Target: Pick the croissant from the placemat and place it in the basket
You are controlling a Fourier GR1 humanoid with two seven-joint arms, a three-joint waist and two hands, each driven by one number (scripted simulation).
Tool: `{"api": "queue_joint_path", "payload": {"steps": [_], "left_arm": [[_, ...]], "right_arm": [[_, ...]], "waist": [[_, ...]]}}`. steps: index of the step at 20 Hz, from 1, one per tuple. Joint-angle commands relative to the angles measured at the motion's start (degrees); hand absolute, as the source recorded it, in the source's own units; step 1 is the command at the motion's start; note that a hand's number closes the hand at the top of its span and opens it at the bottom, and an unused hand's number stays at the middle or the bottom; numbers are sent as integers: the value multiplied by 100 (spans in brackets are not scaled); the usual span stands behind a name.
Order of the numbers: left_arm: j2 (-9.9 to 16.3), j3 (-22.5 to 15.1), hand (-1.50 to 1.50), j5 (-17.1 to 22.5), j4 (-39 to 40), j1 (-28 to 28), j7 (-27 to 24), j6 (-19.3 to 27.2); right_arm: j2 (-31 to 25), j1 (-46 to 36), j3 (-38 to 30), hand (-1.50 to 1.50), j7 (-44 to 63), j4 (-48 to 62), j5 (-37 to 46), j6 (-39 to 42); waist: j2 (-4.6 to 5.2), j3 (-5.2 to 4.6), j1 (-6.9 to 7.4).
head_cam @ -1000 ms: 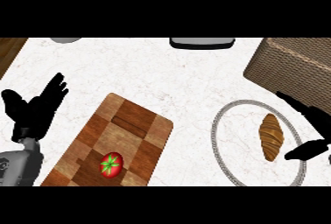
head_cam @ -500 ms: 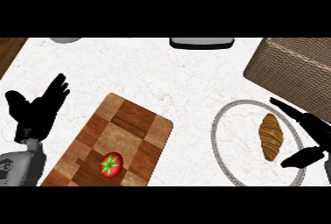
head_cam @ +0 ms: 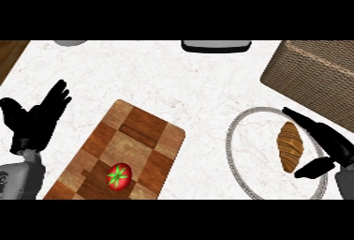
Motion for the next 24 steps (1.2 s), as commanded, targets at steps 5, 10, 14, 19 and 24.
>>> {"api": "queue_joint_path", "payload": {"steps": [5,10,14,19,24], "left_arm": [[-42,6,0,-9,-416,159,278,-76],[-283,-76,0,-265,-30,-124,16,191],[-99,74,0,-145,103,-227,40,46],[-96,1,0,-144,215,-229,-18,-80],[-241,-129,0,-278,377,-312,-165,-6]], "right_arm": [[-135,-71,337,150,-469,368,702,-511],[133,-253,420,150,-474,719,826,-691],[1205,-288,759,150,1322,-66,1100,-734],[2336,-892,1117,150,3549,-131,1371,-1298],[2374,-1206,2539,150,5319,-61,757,-2089]], "waist": [[-4,1,13],[0,1,5],[-22,-9,-19],[-4,-18,193],[23,0,198]]}}
